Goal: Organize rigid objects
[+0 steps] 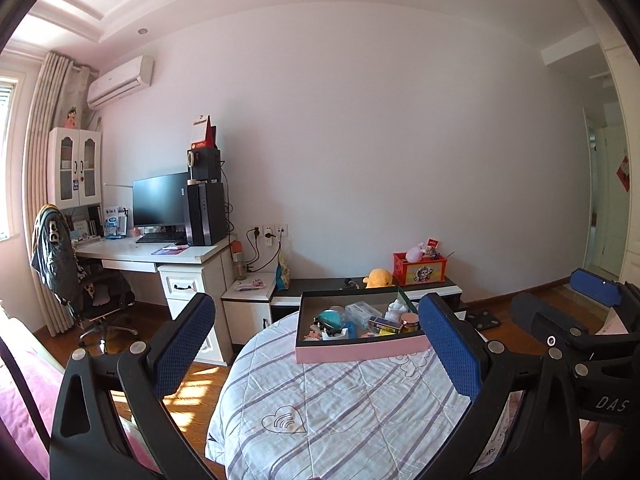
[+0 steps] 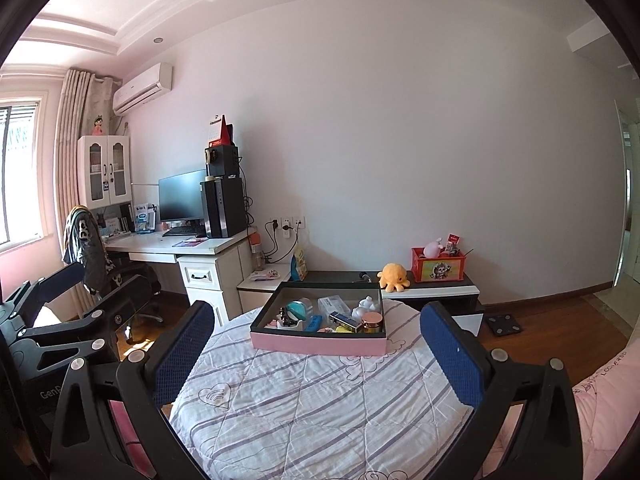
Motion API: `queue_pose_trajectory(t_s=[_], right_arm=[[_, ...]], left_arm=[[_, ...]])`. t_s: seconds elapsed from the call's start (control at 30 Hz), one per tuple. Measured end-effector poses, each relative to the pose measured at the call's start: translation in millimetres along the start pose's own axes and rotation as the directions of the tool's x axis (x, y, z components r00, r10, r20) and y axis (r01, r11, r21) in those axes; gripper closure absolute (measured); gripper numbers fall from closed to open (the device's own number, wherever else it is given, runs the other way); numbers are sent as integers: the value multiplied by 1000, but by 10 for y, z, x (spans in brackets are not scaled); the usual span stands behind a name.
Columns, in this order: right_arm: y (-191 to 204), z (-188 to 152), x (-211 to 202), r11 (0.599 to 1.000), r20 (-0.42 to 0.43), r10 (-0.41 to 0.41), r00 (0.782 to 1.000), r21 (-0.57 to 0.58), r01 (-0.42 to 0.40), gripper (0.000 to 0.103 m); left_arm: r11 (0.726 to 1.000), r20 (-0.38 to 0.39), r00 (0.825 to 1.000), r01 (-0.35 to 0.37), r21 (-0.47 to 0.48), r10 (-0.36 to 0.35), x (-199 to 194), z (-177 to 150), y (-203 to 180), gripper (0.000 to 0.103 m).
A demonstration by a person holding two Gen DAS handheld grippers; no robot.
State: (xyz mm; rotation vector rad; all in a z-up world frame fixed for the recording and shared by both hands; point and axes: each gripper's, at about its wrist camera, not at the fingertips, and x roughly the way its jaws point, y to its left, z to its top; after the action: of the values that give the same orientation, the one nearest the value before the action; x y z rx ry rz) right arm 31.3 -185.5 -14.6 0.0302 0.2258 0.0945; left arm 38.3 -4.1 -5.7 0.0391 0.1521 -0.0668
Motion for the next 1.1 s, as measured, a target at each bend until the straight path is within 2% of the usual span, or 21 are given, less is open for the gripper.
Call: queue_pose_trajectory(t_s=[0.3, 1.1], right_arm=[[26, 43, -226, 998, 54, -53, 997, -18, 54, 0], [114, 64, -378, 996, 104, -72, 992, -38, 76, 0]], left_arm=[[1000, 22, 1000, -8, 17, 8, -112, 36, -55, 0], [999, 81, 997, 5, -33, -2, -187, -21, -8, 0]])
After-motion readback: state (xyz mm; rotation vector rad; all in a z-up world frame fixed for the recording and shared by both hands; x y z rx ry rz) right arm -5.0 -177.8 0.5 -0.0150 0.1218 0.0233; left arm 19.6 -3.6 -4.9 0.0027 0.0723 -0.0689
